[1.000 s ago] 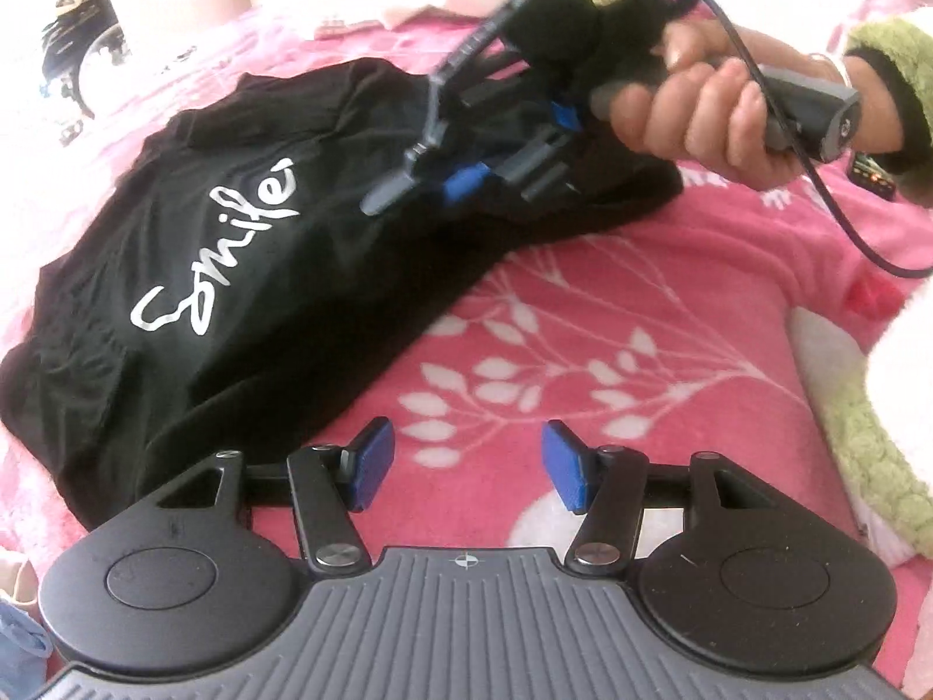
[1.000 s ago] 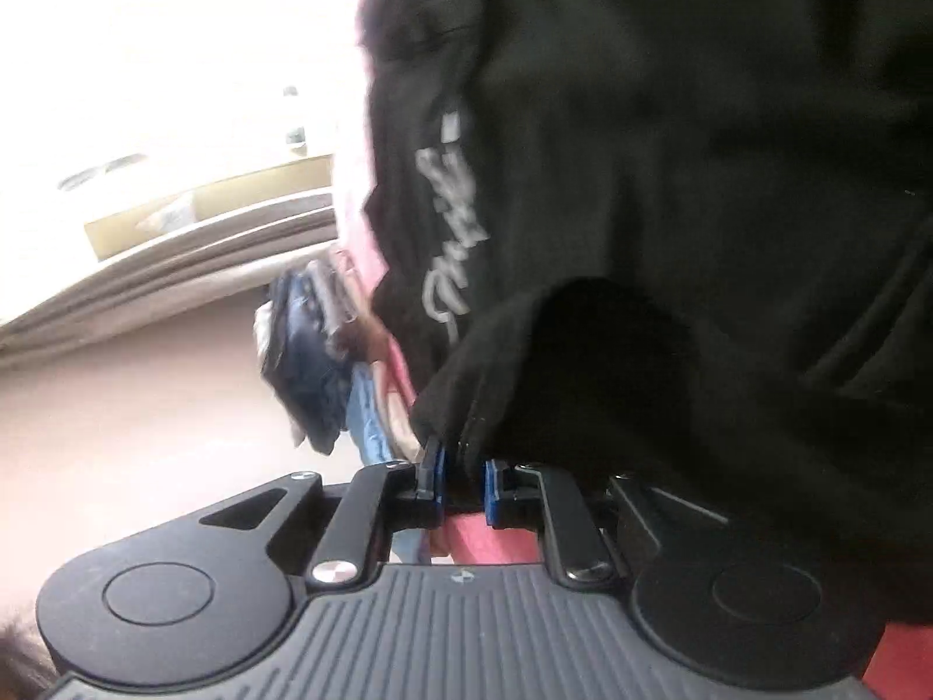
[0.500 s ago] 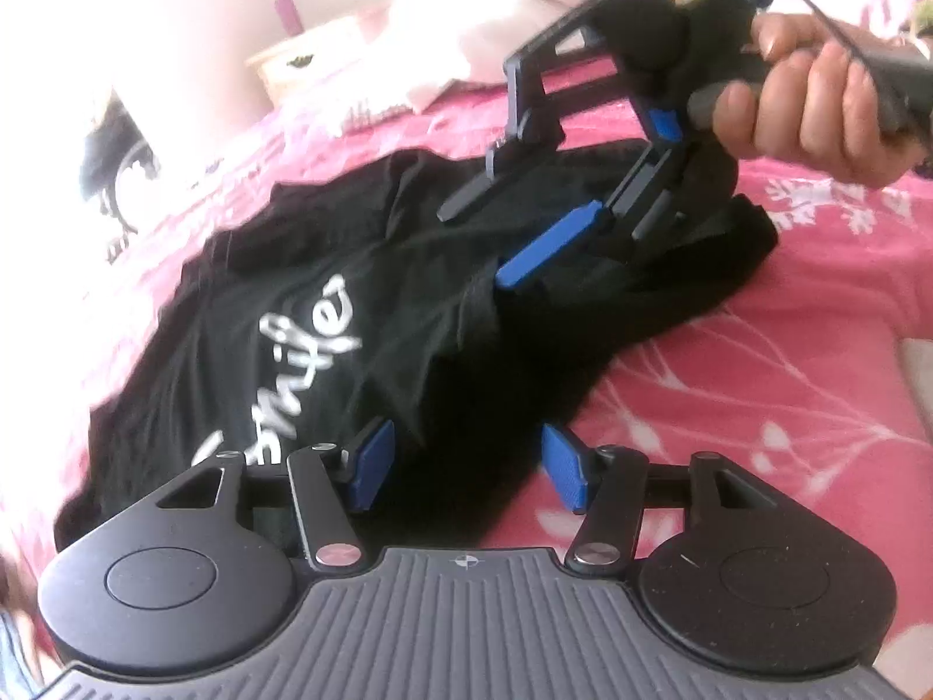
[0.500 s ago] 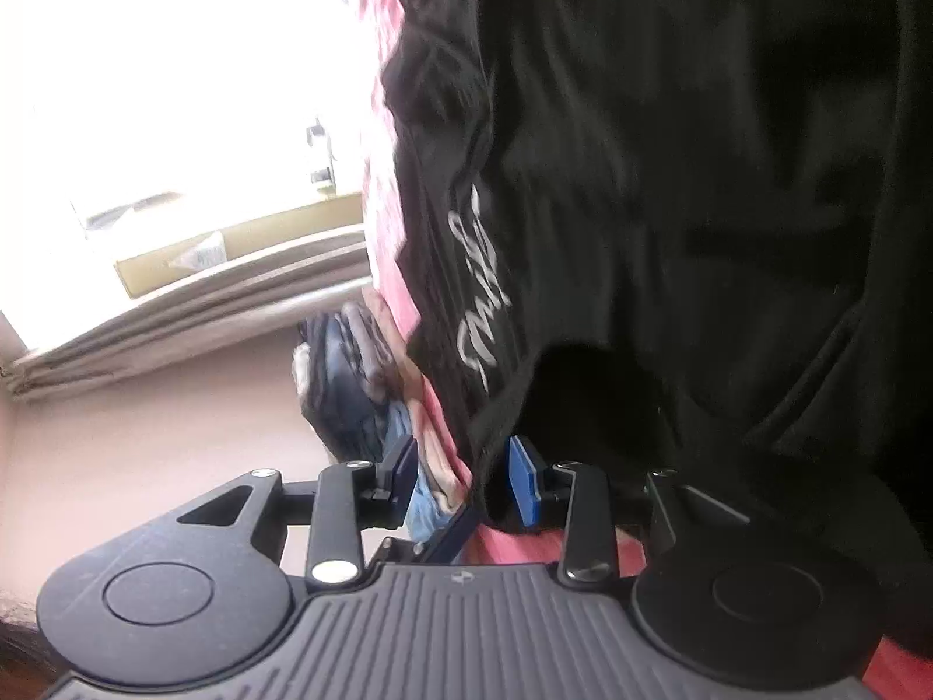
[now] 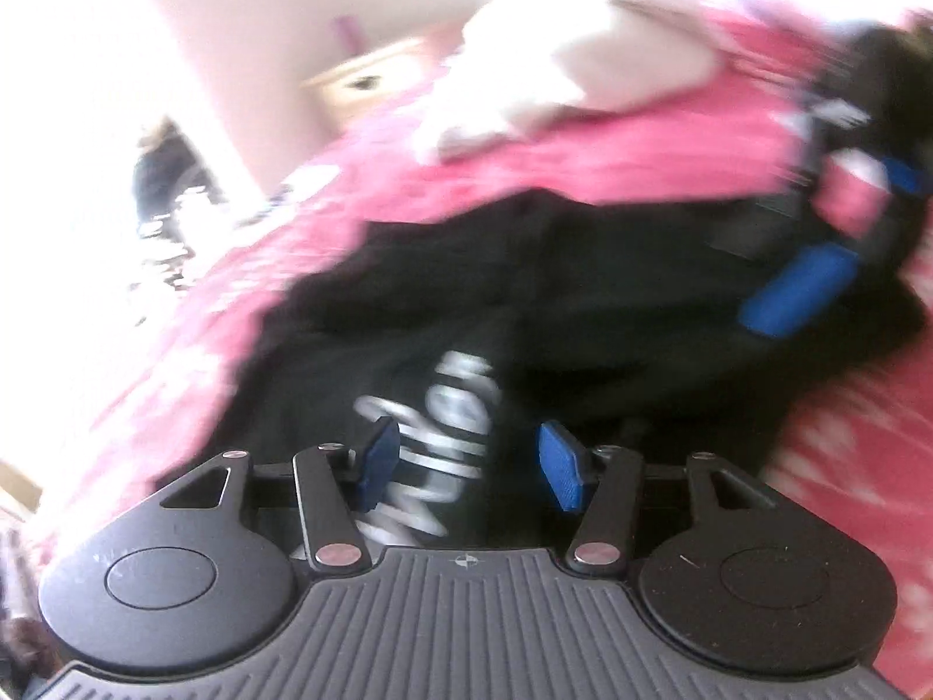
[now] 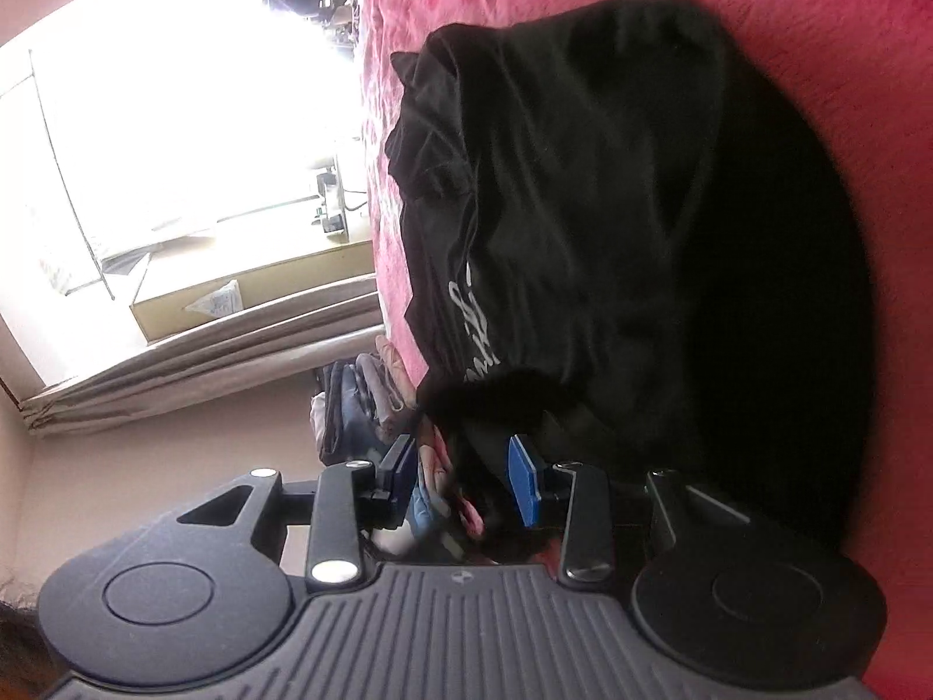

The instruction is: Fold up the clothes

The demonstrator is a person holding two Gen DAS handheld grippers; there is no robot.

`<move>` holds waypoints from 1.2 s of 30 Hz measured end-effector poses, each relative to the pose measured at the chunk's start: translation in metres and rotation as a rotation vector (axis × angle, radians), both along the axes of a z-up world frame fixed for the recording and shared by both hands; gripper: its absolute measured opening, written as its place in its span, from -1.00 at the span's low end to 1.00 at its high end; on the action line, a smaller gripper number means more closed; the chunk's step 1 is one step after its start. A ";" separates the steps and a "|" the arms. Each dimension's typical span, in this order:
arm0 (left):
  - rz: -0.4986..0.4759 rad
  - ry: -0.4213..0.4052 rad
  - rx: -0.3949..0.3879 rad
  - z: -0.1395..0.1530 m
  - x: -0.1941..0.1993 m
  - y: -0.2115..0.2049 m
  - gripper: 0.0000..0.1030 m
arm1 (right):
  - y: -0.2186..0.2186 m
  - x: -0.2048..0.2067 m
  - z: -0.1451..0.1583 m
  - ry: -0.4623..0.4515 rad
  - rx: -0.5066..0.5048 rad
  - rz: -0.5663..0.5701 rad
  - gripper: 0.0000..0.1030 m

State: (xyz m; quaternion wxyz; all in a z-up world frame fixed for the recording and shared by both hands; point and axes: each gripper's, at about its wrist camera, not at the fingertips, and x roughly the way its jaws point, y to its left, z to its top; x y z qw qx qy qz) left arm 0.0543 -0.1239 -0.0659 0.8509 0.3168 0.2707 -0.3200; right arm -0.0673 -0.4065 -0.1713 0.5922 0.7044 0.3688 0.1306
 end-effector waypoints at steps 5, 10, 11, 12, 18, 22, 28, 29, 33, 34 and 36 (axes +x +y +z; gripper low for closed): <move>0.093 0.077 -0.079 0.017 0.029 0.019 0.05 | -0.006 -0.001 -0.003 0.008 -0.010 -0.004 -0.26; -0.034 0.175 -0.078 0.018 0.000 0.021 0.06 | -0.010 0.003 -0.001 -0.002 -0.034 -0.011 -0.25; -0.059 0.194 -0.078 0.018 -0.006 0.021 0.06 | -0.011 0.003 0.000 -0.003 -0.039 -0.012 -0.25; -0.085 0.214 -0.078 0.018 -0.012 0.021 0.06 | -0.010 0.004 0.000 -0.003 -0.044 -0.013 -0.25; -0.290 0.182 0.046 -0.013 -0.063 -0.003 0.06 | -0.009 0.004 0.001 0.005 -0.055 -0.015 -0.25; -0.283 0.184 0.051 -0.022 -0.061 -0.010 0.01 | -0.006 0.004 0.003 0.003 -0.062 -0.013 -0.25; -0.260 0.185 0.075 -0.027 -0.052 -0.016 -0.42 | -0.012 -0.001 0.005 -0.002 -0.066 -0.030 -0.25; -0.249 0.194 0.067 -0.026 -0.050 -0.017 -0.54 | -0.013 -0.002 0.006 -0.005 -0.068 -0.034 -0.25; -0.202 0.237 0.018 -0.019 -0.041 -0.015 -0.82 | -0.018 -0.006 0.010 -0.013 -0.081 -0.052 -0.25; -0.188 0.237 0.008 -0.017 -0.041 -0.013 -0.87 | -0.019 -0.008 0.010 -0.014 -0.082 -0.058 -0.25; -0.160 0.238 -0.010 -0.013 -0.039 -0.011 -0.92 | -0.022 -0.011 0.011 -0.014 -0.084 -0.070 -0.25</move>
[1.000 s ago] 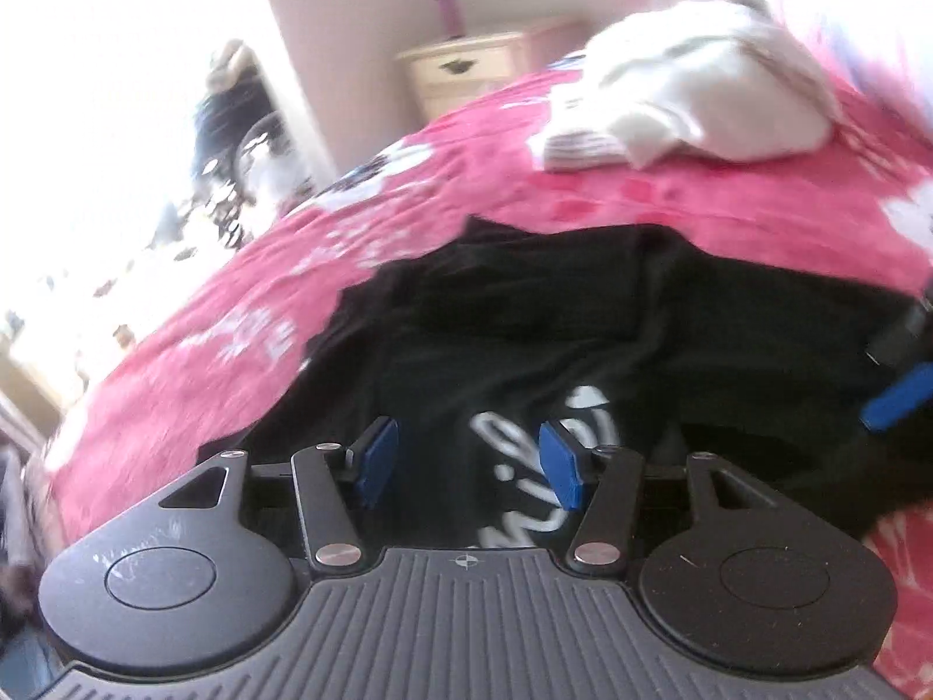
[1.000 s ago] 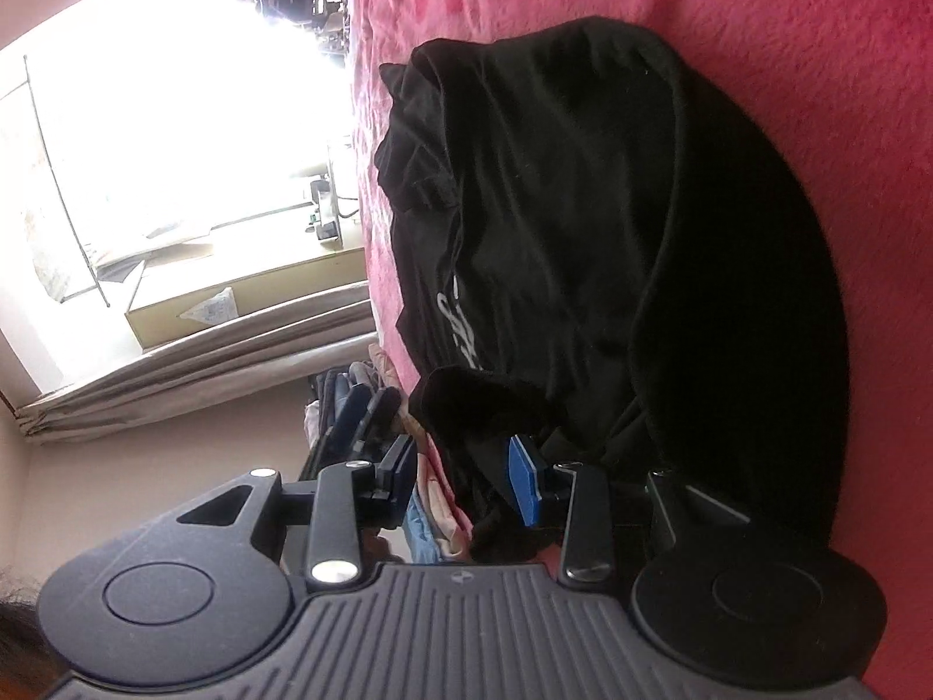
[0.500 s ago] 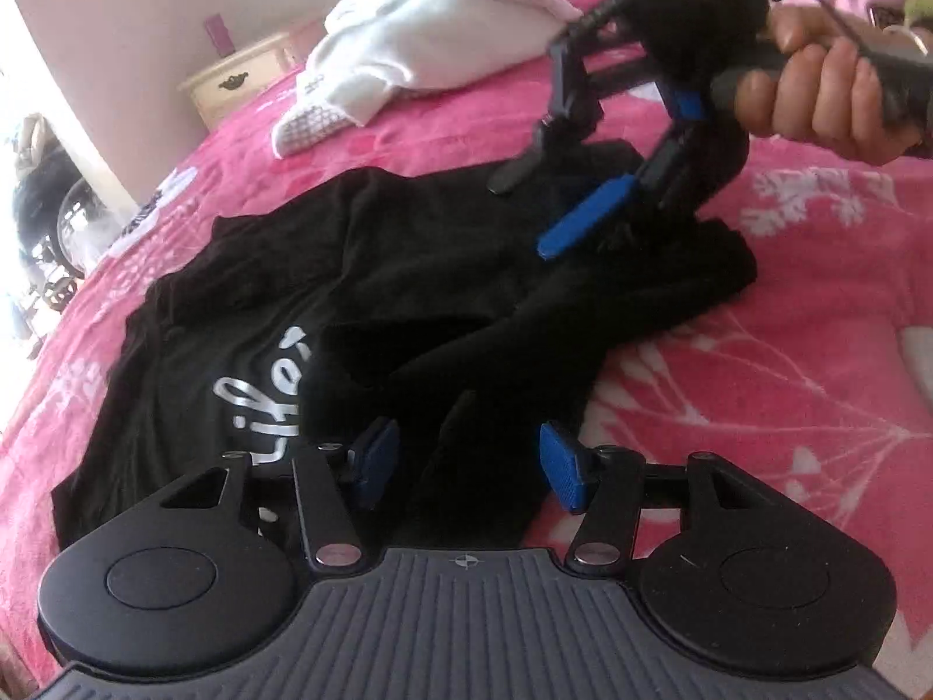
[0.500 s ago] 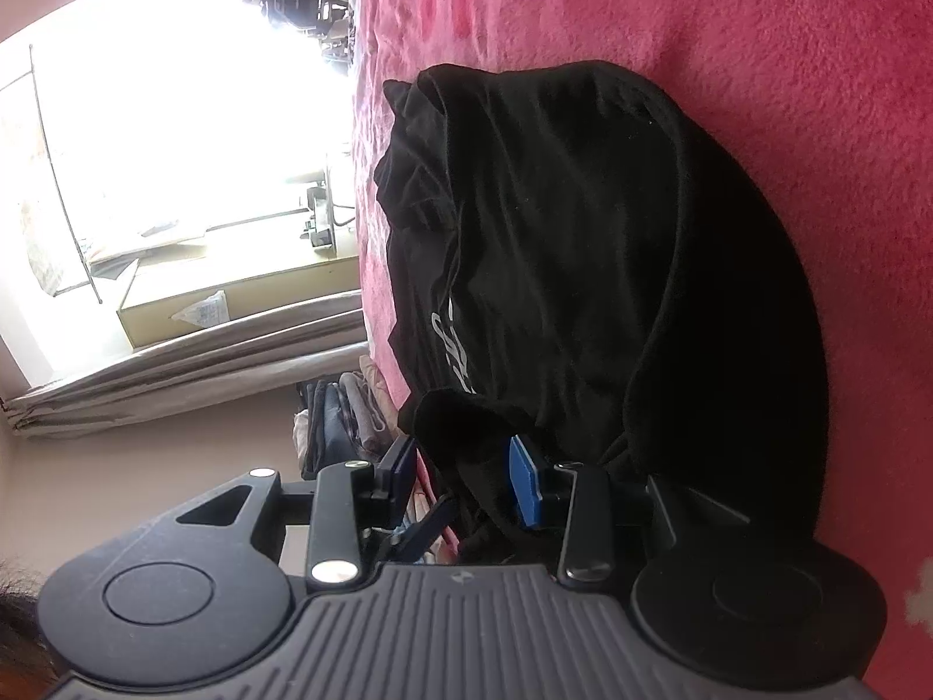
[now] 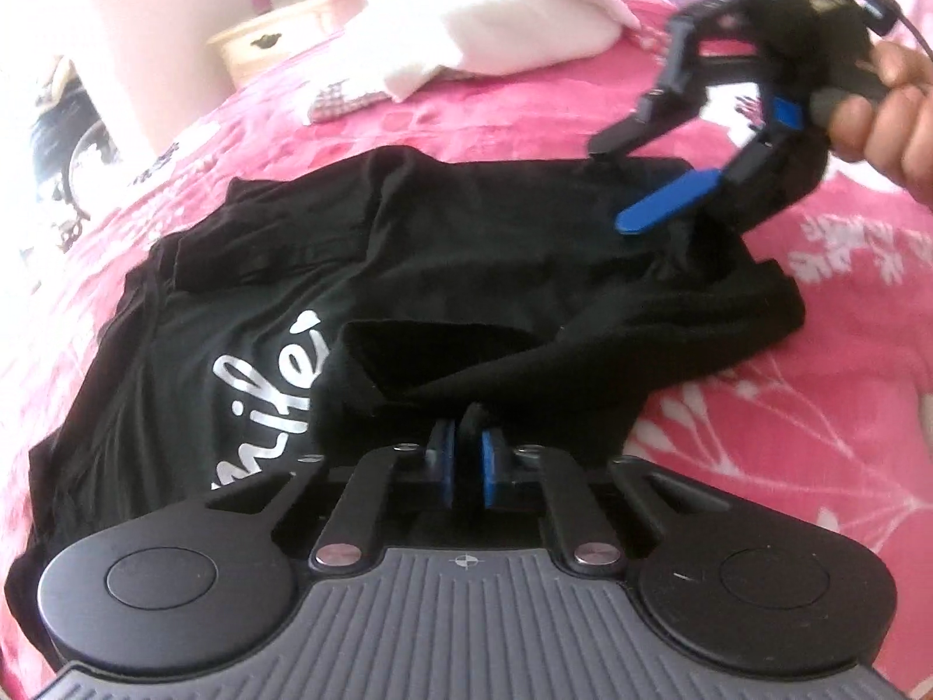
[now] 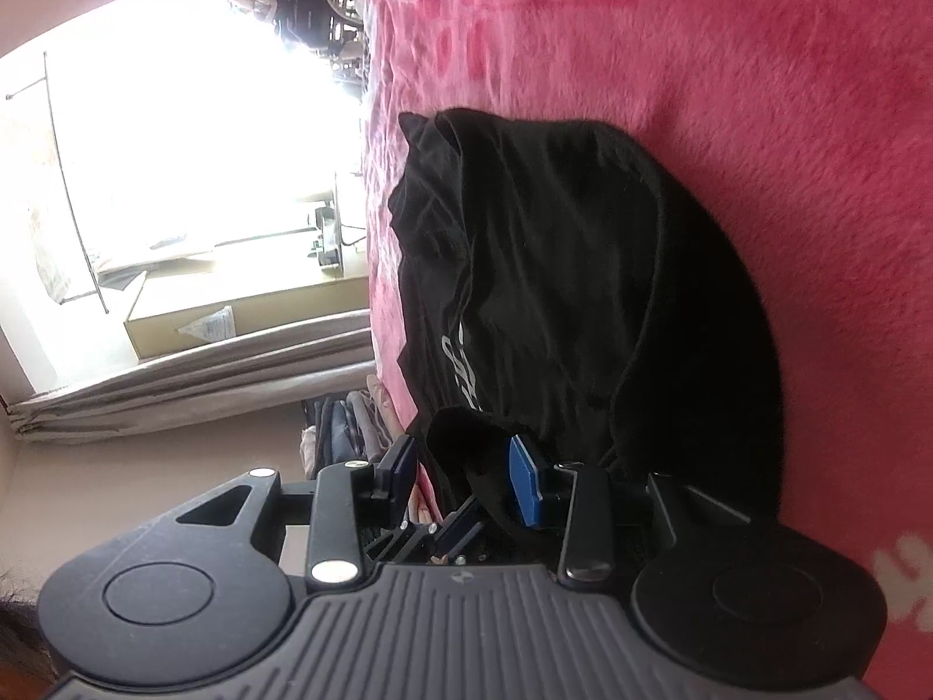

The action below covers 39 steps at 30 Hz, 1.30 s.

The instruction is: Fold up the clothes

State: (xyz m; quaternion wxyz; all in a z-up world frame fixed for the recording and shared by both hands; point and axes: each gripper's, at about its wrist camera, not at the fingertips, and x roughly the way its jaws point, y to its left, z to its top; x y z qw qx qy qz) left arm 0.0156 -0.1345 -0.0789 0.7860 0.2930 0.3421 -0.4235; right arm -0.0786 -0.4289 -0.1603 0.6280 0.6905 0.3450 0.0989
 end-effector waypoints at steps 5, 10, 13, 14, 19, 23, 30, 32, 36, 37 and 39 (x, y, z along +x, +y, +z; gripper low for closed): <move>0.137 -0.004 -0.061 0.040 0.011 0.034 -0.94 | -0.018 -0.012 0.011 0.019 -0.077 -0.046 -0.25; 0.354 -0.022 -0.076 0.094 0.028 0.101 -0.95 | -0.039 -0.027 0.029 0.087 -0.234 -0.060 -0.25; 0.488 -0.021 -0.089 0.104 0.033 0.135 -0.94 | -0.037 -0.031 0.035 0.137 -0.296 -0.009 -0.25; 0.530 -0.012 -0.104 0.104 0.034 0.144 -0.95 | -0.036 -0.033 0.036 0.153 -0.311 0.016 -0.22; 0.613 0.035 -0.153 0.088 0.030 0.163 -0.95 | -0.020 -0.042 0.038 0.220 -0.341 0.123 -0.16; 0.608 0.050 -0.143 0.080 0.024 0.167 -0.95 | -0.010 -0.056 0.025 0.266 -0.258 0.098 -0.16; 0.624 0.056 -0.135 0.072 0.019 0.178 -0.94 | 0.027 -0.038 0.040 0.171 -0.375 0.228 -0.16; 0.619 0.052 -0.137 0.070 0.017 0.180 -0.94 | 0.045 -0.026 0.061 0.085 -0.545 0.330 -0.17; 0.611 0.047 -0.132 0.067 0.016 0.179 -0.94 | 0.058 -0.010 0.071 0.063 -0.667 0.361 -0.17; 0.612 0.049 -0.131 0.066 0.017 0.179 -0.94 | 0.061 -0.005 0.073 0.059 -0.695 0.367 -0.17; 0.615 0.054 -0.129 0.064 0.017 0.180 -0.94 | 0.068 0.003 0.077 0.051 -0.751 0.379 -0.18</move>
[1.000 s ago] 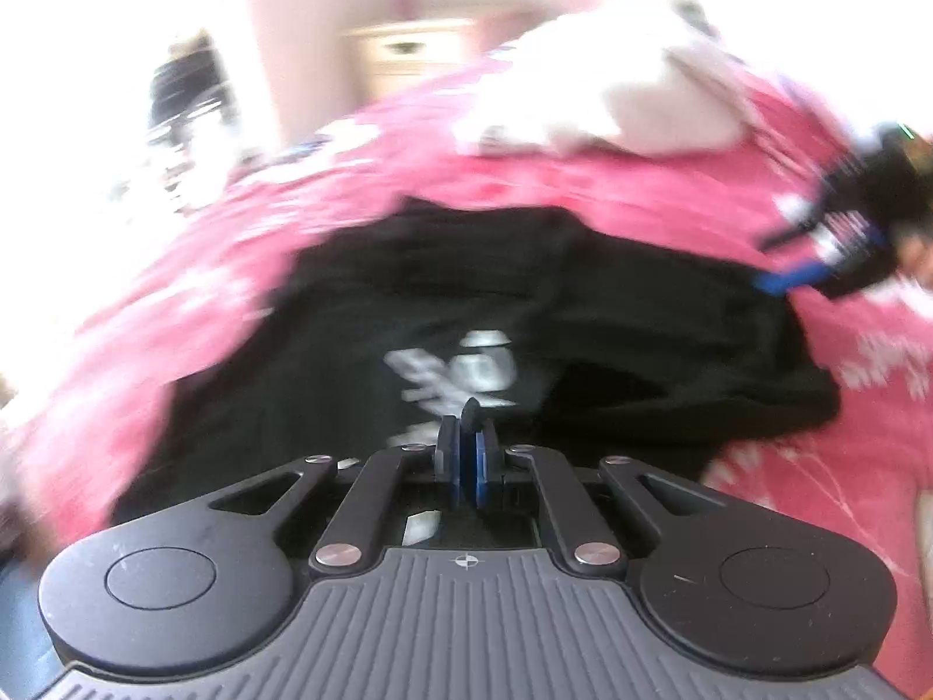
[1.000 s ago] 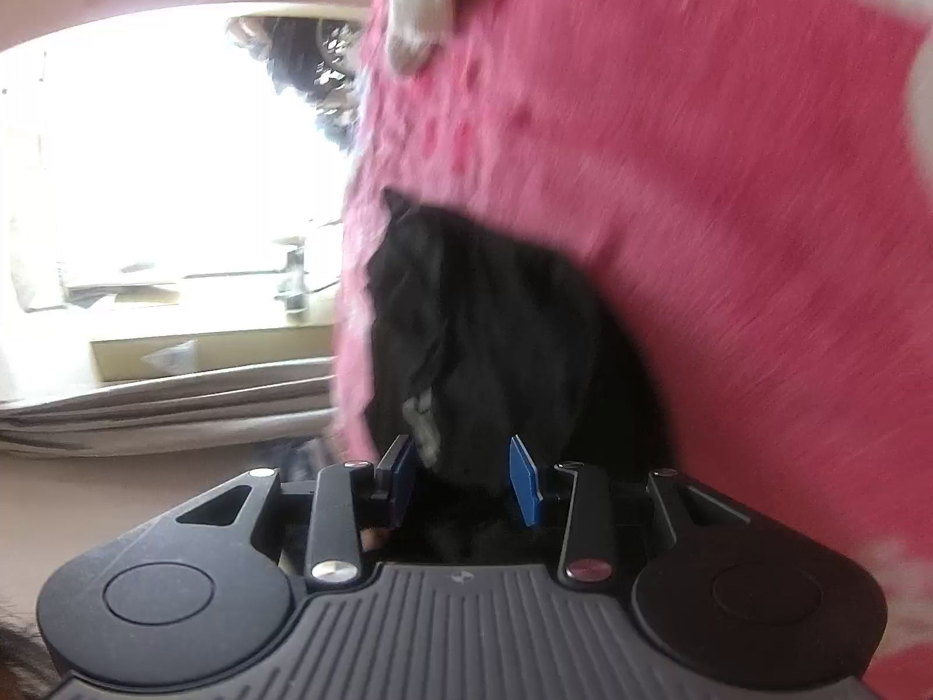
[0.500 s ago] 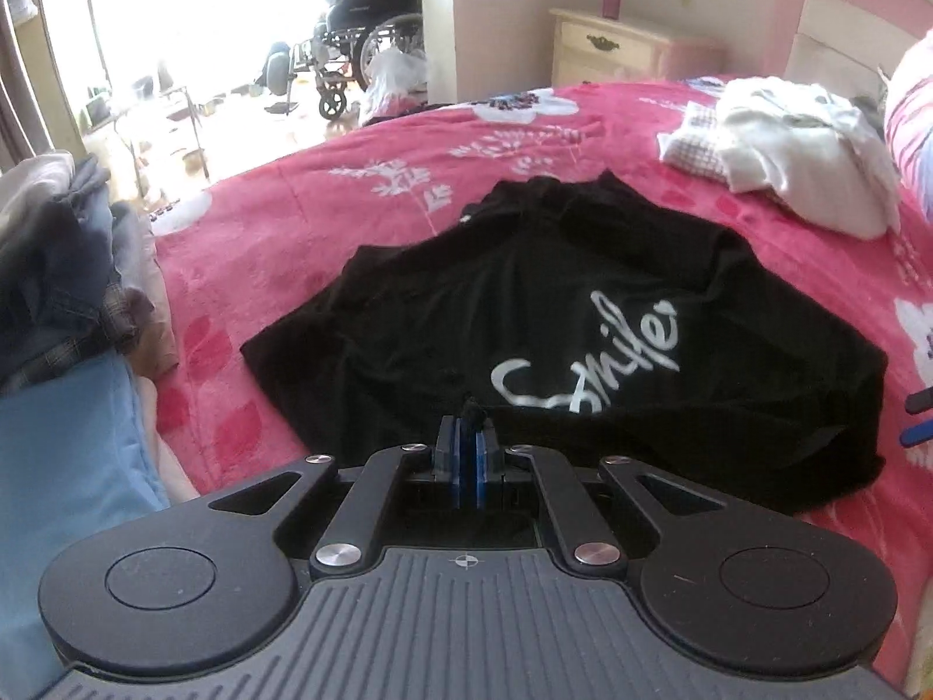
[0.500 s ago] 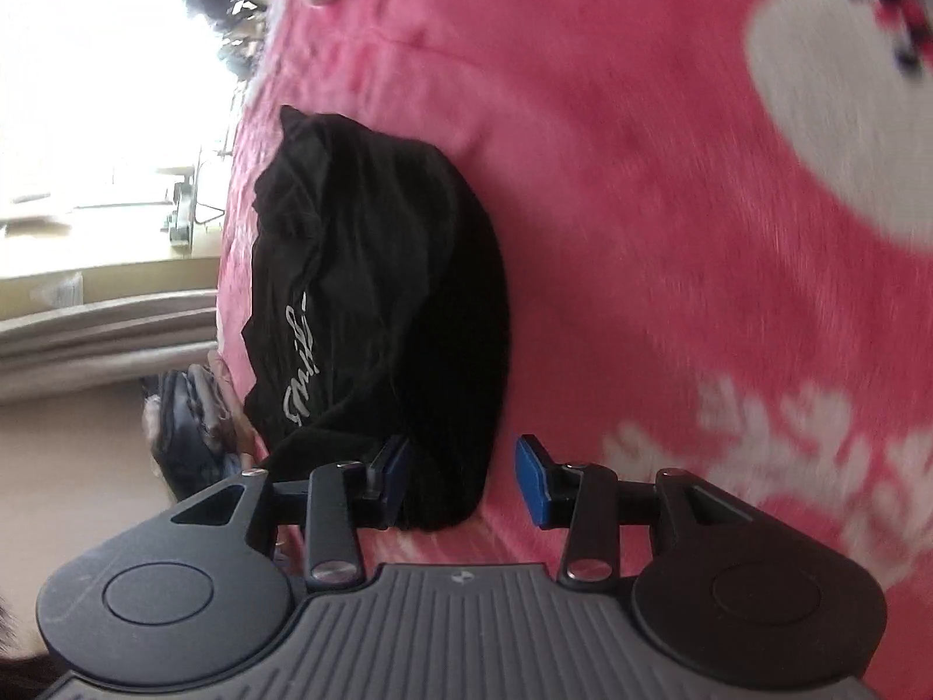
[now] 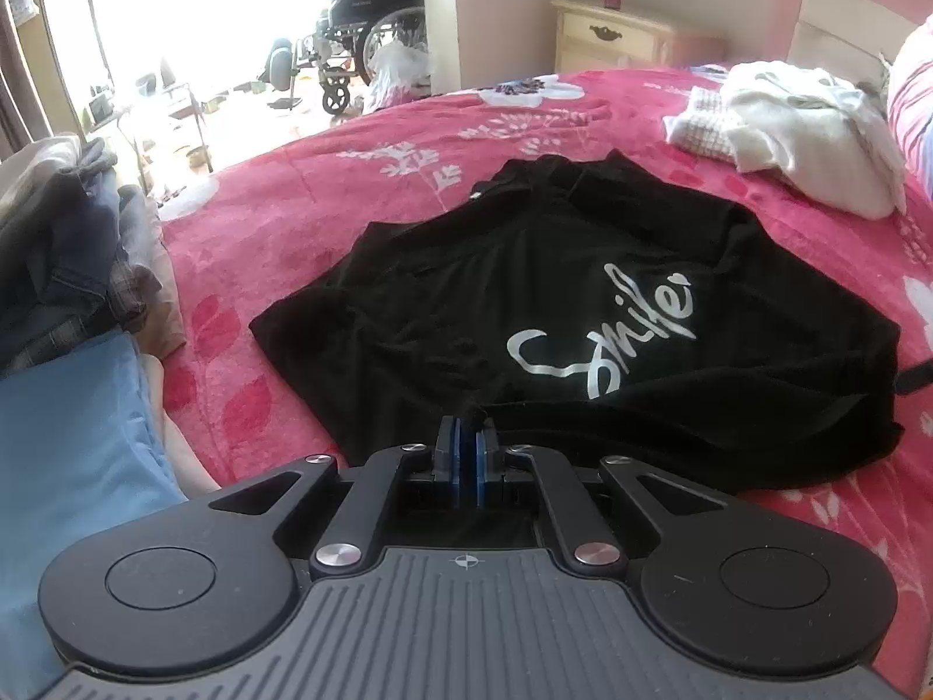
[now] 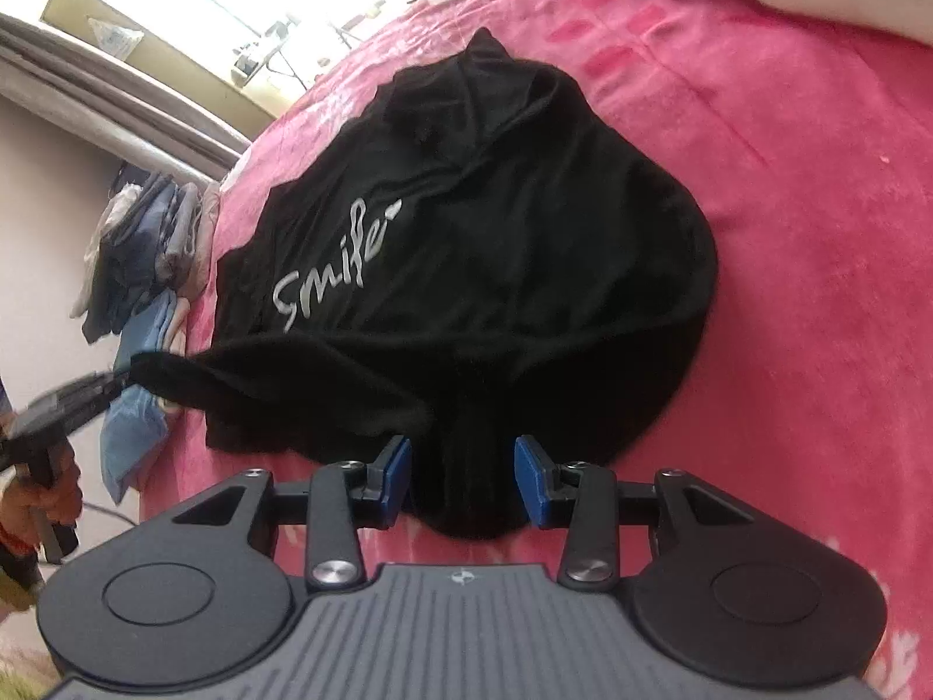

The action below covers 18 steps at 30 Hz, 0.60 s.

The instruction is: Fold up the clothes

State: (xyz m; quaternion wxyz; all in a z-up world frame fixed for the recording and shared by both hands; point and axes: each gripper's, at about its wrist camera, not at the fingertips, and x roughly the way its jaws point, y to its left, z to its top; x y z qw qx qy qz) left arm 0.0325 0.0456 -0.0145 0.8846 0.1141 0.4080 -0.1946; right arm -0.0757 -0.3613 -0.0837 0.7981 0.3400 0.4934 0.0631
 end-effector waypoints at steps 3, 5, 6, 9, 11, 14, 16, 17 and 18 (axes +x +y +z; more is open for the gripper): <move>0.004 0.005 0.003 -0.001 -0.001 0.001 -0.94 | 0.007 0.013 0.004 0.000 -0.060 0.013 -0.17; 0.007 0.008 0.005 -0.002 -0.001 0.001 -0.94 | 0.007 0.025 -0.001 0.044 -0.035 -0.001 -0.18; 0.008 0.009 0.005 -0.002 -0.002 0.001 -0.94 | 0.006 0.030 -0.004 0.072 -0.028 -0.015 -0.17; 0.004 0.009 0.007 -0.003 -0.002 0.002 -0.94 | 0.003 0.045 -0.015 0.148 -0.014 -0.053 -0.17; 0.000 0.009 0.008 -0.004 -0.002 0.001 -0.94 | 0.002 0.052 -0.022 0.192 -0.003 -0.077 -0.17; -0.005 0.008 0.008 -0.004 -0.001 0.001 -0.94 | 0.003 0.061 -0.028 0.240 -0.009 -0.083 -0.17; -0.006 0.008 0.008 -0.005 -0.001 0.001 -0.94 | 0.005 0.066 -0.030 0.262 -0.020 -0.072 -0.17; -0.007 0.007 0.009 -0.005 -0.001 0.001 -0.94 | 0.006 0.068 -0.031 0.272 -0.026 -0.067 -0.18; -0.007 0.008 0.009 -0.006 -0.001 0.002 -0.94 | 0.006 0.070 -0.032 0.283 -0.031 -0.061 -0.19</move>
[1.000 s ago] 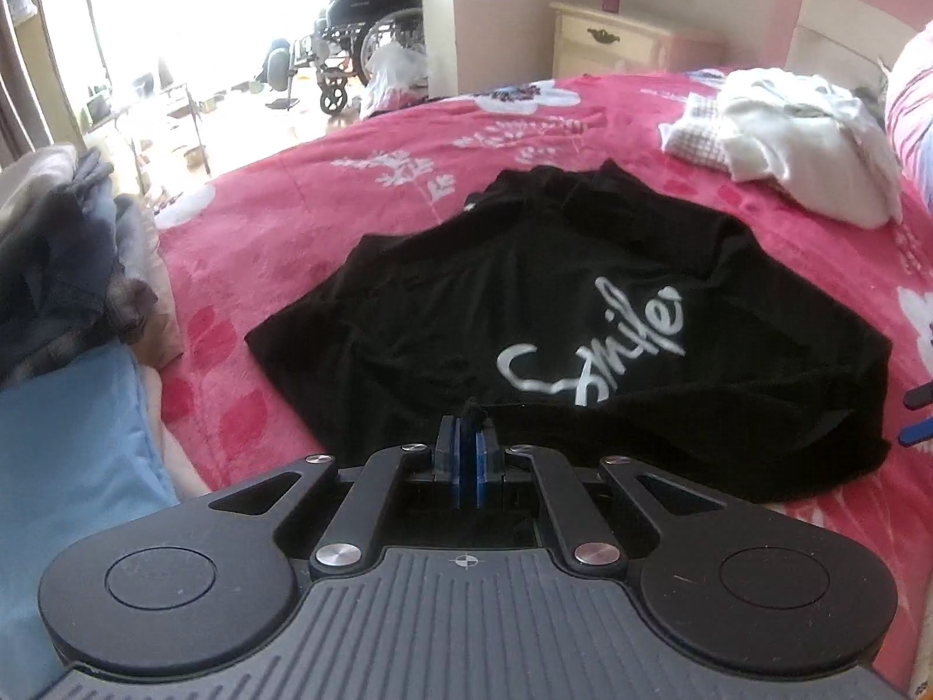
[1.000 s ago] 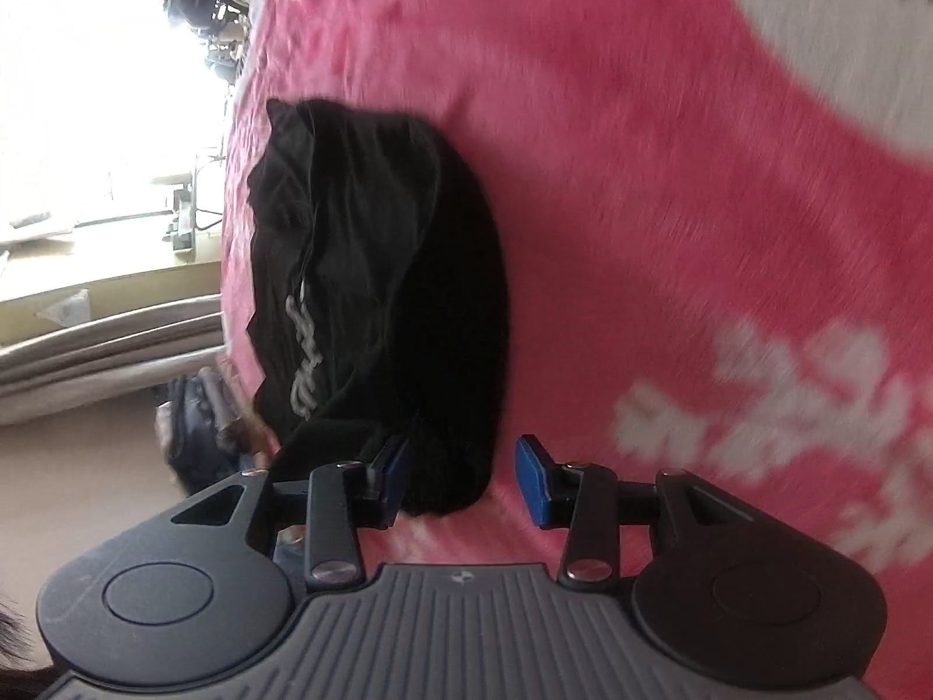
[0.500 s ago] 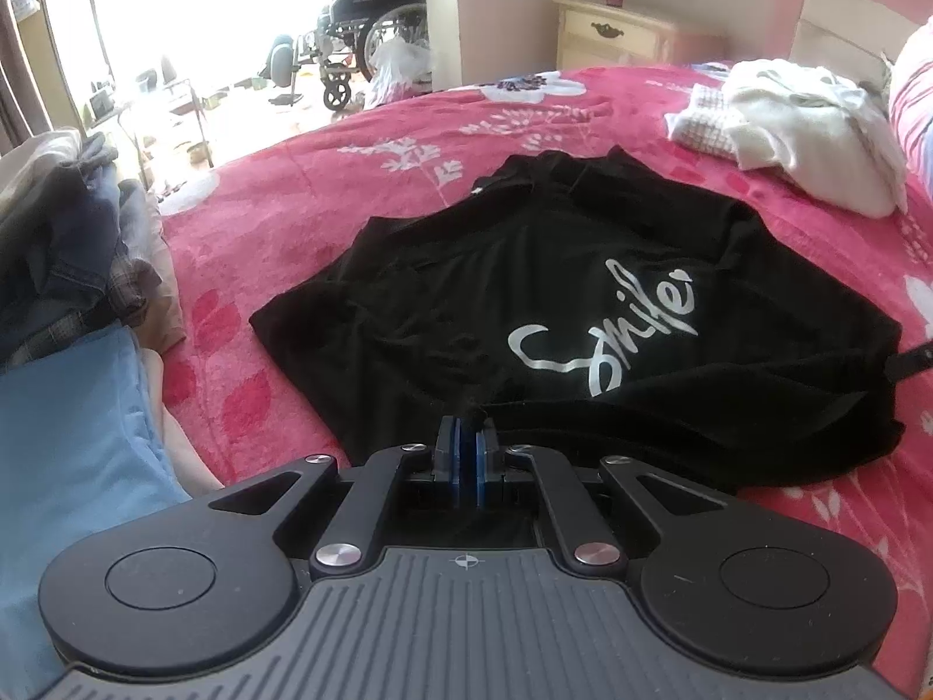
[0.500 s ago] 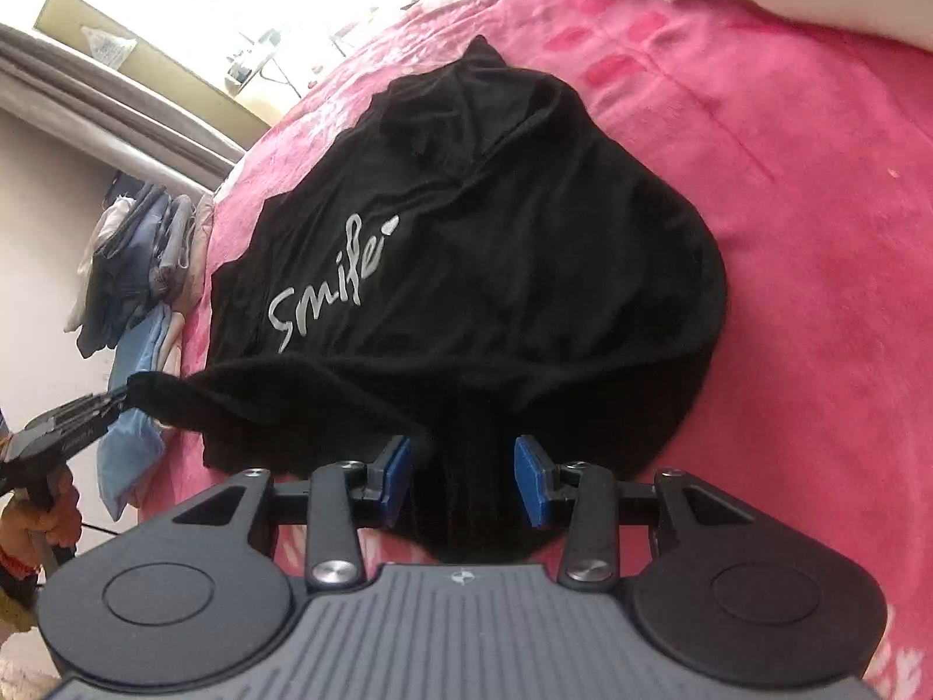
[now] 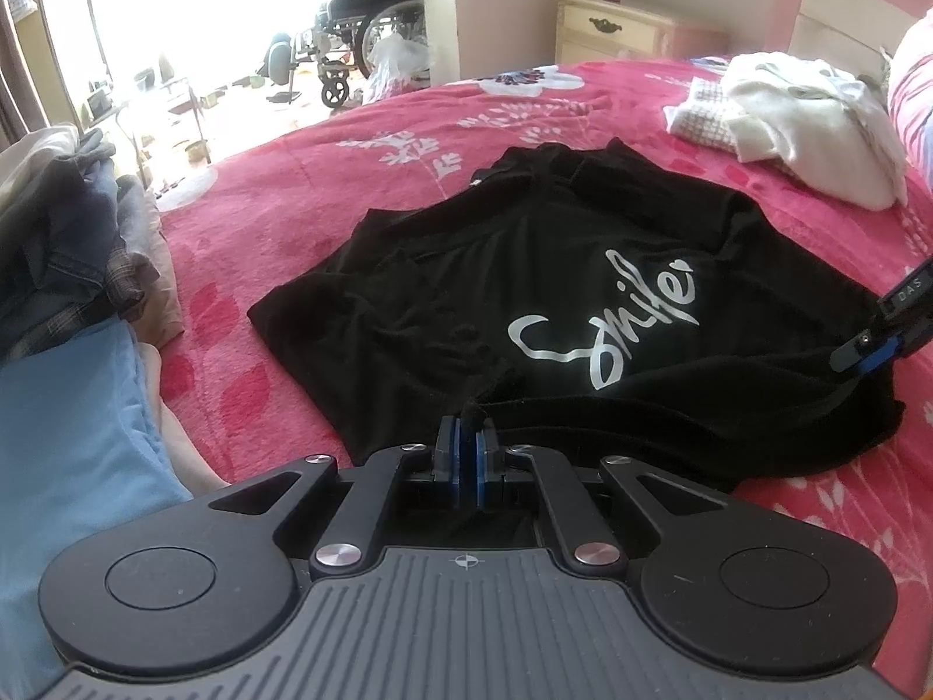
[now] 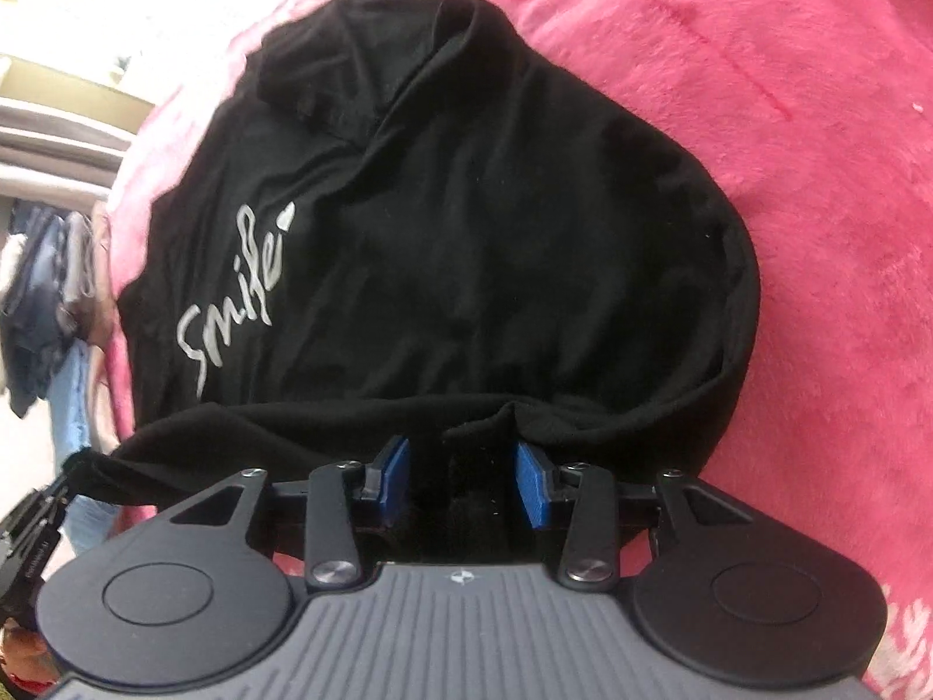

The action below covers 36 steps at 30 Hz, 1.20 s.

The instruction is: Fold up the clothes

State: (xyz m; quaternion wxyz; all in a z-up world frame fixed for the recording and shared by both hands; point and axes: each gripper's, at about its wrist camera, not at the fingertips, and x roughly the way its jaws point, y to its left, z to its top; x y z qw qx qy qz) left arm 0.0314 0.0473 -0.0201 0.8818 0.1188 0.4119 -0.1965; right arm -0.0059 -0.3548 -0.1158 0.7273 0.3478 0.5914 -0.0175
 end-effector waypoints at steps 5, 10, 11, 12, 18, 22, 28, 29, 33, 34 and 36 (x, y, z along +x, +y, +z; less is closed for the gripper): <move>-0.006 -0.007 0.003 -0.001 -0.003 0.001 -0.94 | 0.003 0.011 -0.004 0.057 -0.026 0.033 -0.30; -0.007 -0.017 -0.004 0.001 -0.005 0.003 -0.94 | 0.004 0.009 -0.004 0.060 -0.069 0.056 -0.60; -0.007 -0.021 -0.005 0.002 -0.005 0.003 -0.94 | 0.002 0.007 -0.004 0.054 -0.064 0.044 -0.71; -0.007 -0.024 -0.005 0.003 -0.006 0.002 -0.94 | -0.002 0.002 -0.004 0.043 -0.049 0.022 -0.75; -0.027 -0.062 -0.026 0.021 -0.013 0.000 -0.94 | -0.032 -0.036 0.025 -0.138 0.031 -0.132 -0.90; -0.068 -0.112 -0.071 0.055 -0.025 -0.002 -0.94 | -0.064 -0.053 0.082 -0.362 -0.026 -0.231 -0.90; -0.134 -0.169 -0.119 0.105 -0.048 -0.002 -0.94 | -0.109 -0.070 0.160 -0.673 -0.041 -0.359 -0.91; -0.144 -0.163 -0.118 0.112 -0.054 -0.001 -0.94 | -0.114 -0.075 0.169 -0.712 -0.034 -0.372 -0.91; -0.162 -0.121 -0.125 0.130 -0.078 0.008 -0.94 | -0.121 -0.100 0.179 -0.756 -0.004 -0.415 -0.91; -0.167 -0.102 -0.134 0.132 -0.083 0.010 -0.94 | -0.121 -0.106 0.178 -0.755 0.003 -0.427 -0.91; -0.180 -0.064 -0.144 0.132 -0.093 0.013 -0.94 | -0.125 -0.119 0.173 -0.737 0.021 -0.458 -0.91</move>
